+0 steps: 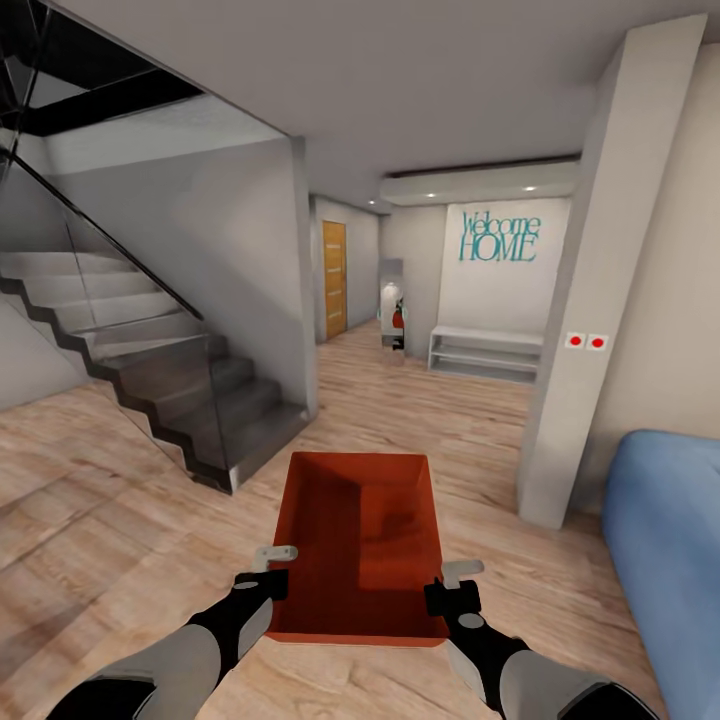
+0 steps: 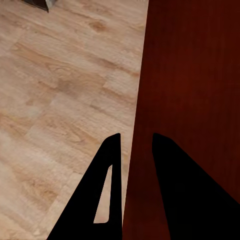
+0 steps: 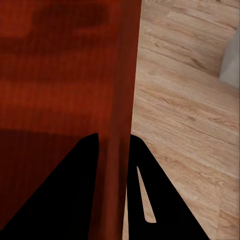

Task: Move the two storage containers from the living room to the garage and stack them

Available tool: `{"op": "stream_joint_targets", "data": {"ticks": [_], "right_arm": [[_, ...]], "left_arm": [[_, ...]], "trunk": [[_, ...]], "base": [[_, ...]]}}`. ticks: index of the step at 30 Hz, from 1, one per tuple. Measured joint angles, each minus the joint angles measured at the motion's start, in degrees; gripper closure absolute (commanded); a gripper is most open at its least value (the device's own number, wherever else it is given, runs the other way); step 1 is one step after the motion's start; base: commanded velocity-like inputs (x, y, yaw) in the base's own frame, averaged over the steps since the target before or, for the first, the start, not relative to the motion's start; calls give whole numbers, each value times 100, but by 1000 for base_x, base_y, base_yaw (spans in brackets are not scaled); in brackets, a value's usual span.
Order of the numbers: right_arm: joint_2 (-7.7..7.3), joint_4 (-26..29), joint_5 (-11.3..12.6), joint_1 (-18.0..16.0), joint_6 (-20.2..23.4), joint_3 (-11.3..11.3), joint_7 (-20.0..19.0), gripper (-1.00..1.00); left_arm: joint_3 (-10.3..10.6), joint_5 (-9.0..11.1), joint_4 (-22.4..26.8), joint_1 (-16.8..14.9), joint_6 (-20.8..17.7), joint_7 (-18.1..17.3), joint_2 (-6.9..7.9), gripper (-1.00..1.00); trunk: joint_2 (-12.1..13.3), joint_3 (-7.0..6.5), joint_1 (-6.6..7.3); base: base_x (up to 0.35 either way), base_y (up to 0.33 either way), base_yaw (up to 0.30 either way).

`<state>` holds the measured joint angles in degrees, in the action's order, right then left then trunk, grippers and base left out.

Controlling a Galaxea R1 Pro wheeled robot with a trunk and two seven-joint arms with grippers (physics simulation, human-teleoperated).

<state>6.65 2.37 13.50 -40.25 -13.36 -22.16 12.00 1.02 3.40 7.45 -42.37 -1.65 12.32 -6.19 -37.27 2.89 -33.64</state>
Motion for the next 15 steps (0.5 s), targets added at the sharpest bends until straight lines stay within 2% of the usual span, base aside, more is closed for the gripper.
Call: {"op": "stream_joint_targets", "data": {"ticks": [15], "right_arm": [[-1,-1,5,0,-1,-3,-2,100]], "left_arm": [[0,-1,0,0,-1,4,-2,100]], "trunk": [[0,0,0]], "base": [[322,0,0]]}}
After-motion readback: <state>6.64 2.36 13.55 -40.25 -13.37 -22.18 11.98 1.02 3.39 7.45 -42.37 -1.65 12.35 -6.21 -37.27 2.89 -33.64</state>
